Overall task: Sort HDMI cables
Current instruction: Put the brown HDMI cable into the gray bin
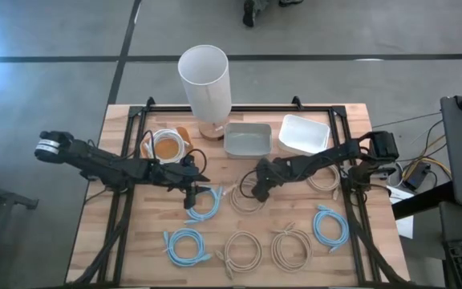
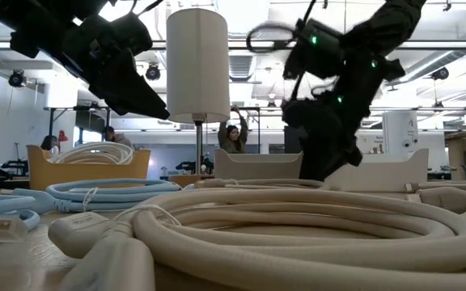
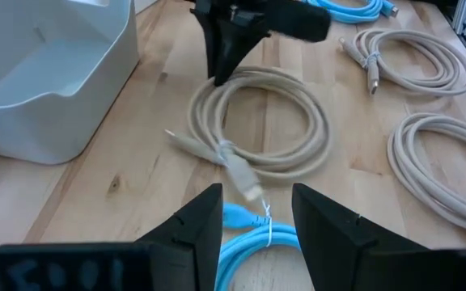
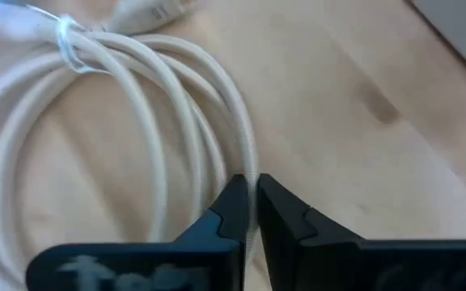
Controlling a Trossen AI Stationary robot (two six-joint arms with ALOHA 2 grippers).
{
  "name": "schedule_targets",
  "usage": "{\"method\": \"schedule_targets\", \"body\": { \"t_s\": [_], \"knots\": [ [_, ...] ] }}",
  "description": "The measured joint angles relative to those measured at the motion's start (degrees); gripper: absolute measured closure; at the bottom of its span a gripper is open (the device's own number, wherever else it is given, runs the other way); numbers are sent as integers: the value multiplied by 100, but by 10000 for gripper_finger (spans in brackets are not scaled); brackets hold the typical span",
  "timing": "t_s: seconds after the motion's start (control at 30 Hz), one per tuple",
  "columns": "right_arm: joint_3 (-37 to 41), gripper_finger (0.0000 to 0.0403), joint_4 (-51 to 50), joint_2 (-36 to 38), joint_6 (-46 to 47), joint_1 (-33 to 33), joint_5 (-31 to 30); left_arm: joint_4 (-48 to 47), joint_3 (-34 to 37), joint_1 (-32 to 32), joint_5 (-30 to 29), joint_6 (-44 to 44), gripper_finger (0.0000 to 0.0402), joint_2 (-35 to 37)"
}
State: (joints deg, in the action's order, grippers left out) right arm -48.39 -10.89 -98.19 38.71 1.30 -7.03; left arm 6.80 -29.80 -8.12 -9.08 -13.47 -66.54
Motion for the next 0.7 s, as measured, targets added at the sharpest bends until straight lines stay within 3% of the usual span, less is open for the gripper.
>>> {"method": "schedule_targets", "body": {
  "t_s": [0.3,0.7],
  "knots": [
    [-1064,389,-678,134,-1070,162,-107,-9,7,0,0,2,252,0],
    [-3131,390,-3835,146,-2261,102,-2234,5,7,-2,1,2,252,0]
  ]
}}
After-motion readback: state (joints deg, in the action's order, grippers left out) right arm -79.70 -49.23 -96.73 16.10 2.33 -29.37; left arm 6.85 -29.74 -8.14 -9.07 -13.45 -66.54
